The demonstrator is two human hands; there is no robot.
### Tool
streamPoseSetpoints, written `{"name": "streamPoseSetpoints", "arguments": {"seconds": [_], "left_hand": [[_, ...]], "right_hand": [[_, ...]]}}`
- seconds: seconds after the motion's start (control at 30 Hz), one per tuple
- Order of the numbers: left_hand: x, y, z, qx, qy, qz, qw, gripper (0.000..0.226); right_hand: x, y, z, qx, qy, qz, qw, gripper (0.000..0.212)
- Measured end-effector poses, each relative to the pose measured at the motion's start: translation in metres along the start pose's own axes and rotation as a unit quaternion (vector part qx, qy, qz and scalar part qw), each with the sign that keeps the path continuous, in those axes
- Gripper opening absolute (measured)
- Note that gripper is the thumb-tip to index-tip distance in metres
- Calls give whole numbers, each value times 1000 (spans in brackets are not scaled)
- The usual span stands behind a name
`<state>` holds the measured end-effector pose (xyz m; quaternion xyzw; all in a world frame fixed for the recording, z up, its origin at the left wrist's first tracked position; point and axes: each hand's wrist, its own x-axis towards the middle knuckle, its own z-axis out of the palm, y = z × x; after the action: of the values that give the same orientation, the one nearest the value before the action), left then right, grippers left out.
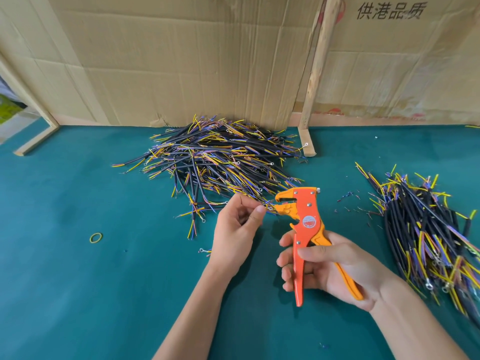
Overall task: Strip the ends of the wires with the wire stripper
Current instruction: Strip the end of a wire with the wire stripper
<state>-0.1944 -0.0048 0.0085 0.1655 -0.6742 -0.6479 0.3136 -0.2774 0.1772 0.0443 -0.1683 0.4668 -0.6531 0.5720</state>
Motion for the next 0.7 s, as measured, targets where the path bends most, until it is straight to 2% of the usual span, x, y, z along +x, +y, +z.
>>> {"name": "streamPoseSetpoints", "arguments": {"seconds": [0.1, 0.27, 0.4, 0.7], "left_hand": [[0, -1, 0, 13, -7, 3, 1000, 17], [0, -2, -1, 16, -13, 5, 1000, 19], [1, -2, 0, 16, -11, 3, 1000, 19], [1, -3, -1, 19, -12, 6, 1000, 21]], "right_hand": [[2, 2, 4, -18, 7, -6, 1000, 54], [3, 2, 11, -28, -1, -11, 1000, 37], [5, 3, 14, -31, 13, -16, 999, 39], [8, 6, 14, -13, 33, -14, 999, 23]]}}
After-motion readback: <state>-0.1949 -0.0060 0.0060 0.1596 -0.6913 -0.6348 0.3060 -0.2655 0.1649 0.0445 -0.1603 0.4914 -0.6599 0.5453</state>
